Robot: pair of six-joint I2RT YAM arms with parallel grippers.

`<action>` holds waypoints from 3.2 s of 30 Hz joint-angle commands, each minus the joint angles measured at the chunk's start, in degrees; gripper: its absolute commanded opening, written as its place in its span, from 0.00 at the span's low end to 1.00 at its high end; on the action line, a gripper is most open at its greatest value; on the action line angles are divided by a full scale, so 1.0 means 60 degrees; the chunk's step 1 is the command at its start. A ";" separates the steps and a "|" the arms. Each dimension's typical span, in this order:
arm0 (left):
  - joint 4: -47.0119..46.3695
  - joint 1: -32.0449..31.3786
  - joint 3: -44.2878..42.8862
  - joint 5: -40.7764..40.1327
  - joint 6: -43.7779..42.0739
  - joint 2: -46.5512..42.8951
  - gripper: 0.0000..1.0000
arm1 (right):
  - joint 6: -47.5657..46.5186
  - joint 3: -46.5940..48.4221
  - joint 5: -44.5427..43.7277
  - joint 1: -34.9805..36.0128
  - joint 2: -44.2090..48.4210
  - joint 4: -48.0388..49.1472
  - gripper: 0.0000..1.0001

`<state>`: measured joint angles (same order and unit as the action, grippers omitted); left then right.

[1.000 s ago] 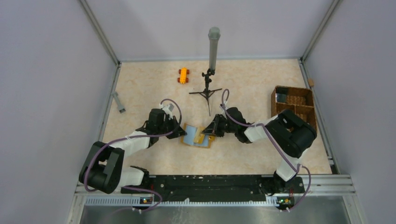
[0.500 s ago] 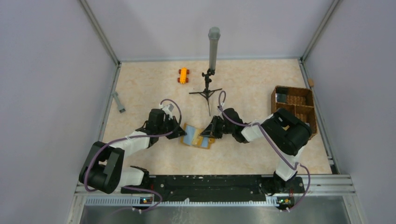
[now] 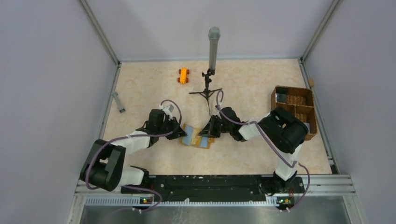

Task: Put the credit cards into the card holder
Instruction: Insert the credit card into the card holder.

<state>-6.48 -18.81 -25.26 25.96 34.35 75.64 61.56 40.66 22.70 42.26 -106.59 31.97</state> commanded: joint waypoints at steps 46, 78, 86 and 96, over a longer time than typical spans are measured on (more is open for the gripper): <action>-0.1745 0.0263 0.0167 0.2191 0.0086 0.1041 0.13 | -0.0636 0.0972 0.0052 0.0231 -0.1194 -0.1806 0.00; -0.3478 0.0336 0.0688 0.3198 0.1341 0.1021 0.00 | -0.1387 0.1279 -0.0484 0.0310 -0.0837 -0.1047 0.10; -0.3534 0.0373 0.0878 0.2912 0.1401 0.0948 0.00 | -0.2634 0.1478 -0.1432 0.0310 0.0573 -0.2460 0.31; -0.3831 0.0389 0.0928 0.2865 0.1537 0.1210 0.00 | -0.3184 0.1729 -0.1988 0.0311 0.1164 -0.3578 0.33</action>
<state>-24.51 -16.27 -19.94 41.21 42.78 82.78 44.36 48.99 12.78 43.64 -101.62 13.08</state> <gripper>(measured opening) 0.096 0.358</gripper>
